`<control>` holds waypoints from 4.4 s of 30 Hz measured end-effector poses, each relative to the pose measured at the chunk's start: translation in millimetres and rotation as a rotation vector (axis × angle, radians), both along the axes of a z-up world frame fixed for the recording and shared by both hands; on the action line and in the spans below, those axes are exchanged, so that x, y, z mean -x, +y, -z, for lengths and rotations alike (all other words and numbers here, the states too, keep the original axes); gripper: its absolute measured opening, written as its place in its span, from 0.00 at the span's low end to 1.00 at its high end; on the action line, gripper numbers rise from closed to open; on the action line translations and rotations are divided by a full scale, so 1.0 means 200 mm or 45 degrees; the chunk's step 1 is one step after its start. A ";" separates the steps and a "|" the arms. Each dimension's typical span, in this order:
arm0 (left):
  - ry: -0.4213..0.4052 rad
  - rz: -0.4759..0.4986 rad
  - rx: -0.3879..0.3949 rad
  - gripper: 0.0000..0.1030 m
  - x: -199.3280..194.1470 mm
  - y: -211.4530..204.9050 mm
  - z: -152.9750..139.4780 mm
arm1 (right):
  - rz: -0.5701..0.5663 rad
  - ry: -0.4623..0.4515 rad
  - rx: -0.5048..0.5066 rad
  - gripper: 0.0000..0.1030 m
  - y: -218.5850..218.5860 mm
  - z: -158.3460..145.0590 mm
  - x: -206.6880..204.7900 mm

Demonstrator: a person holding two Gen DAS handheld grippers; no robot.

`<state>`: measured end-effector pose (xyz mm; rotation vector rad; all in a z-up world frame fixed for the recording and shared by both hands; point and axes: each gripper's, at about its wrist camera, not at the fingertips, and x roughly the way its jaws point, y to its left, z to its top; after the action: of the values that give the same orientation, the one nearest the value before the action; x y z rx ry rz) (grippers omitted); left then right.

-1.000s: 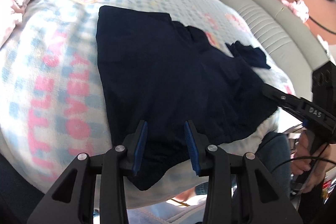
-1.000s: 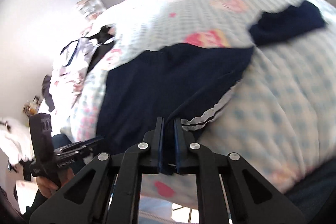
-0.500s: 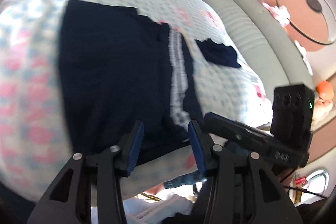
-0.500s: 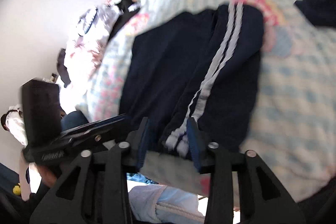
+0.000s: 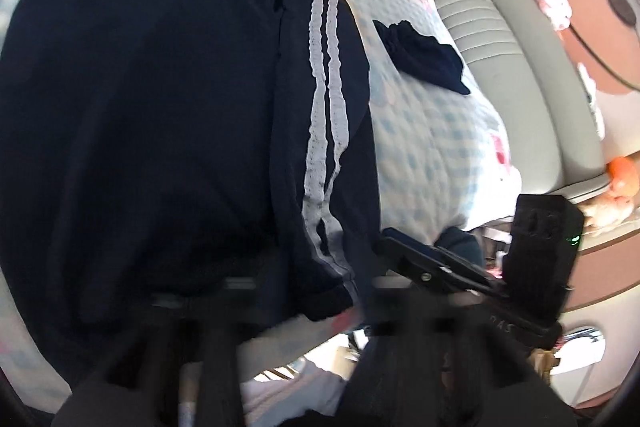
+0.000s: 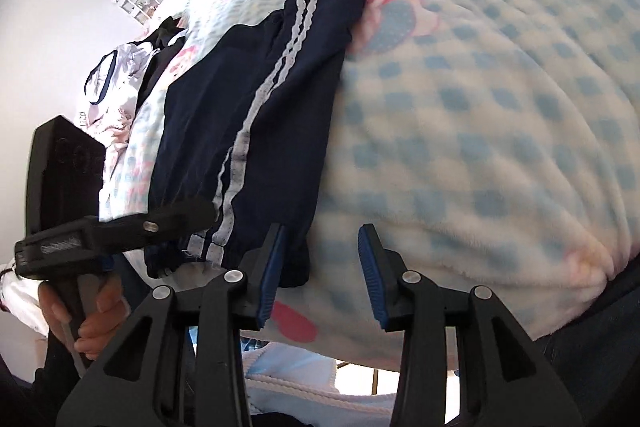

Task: Fold clothes

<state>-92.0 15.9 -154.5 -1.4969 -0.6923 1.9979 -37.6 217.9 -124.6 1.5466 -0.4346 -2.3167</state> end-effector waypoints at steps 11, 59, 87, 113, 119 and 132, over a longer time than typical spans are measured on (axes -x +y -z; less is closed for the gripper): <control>0.230 -0.171 0.025 0.09 -0.09 -0.24 -0.30 | -0.085 0.058 0.050 0.42 -0.21 -0.15 0.07; -0.076 -0.340 0.116 0.29 -0.34 -0.60 0.12 | -0.340 -0.054 0.054 0.37 -0.42 0.11 0.12; 0.186 -0.157 0.192 0.33 0.00 -0.49 -0.18 | -0.201 0.147 -0.051 0.36 -0.31 -0.13 0.10; 0.331 -0.385 0.470 0.04 0.29 -0.61 -0.30 | -0.077 0.049 -0.122 0.40 -0.25 -0.05 0.55; 0.152 -0.376 0.575 0.06 0.34 -0.76 -0.16 | -0.118 0.102 -0.159 0.43 -0.33 -0.12 0.60; 0.448 -0.428 0.283 0.08 0.28 -0.75 -0.37 | -0.081 0.041 -0.288 0.43 -0.42 0.02 1.06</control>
<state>-148.1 -134.8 -80.3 -1.1503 -0.6169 2.5845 -249.7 134.4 -129.3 1.5946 -0.1163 -2.4053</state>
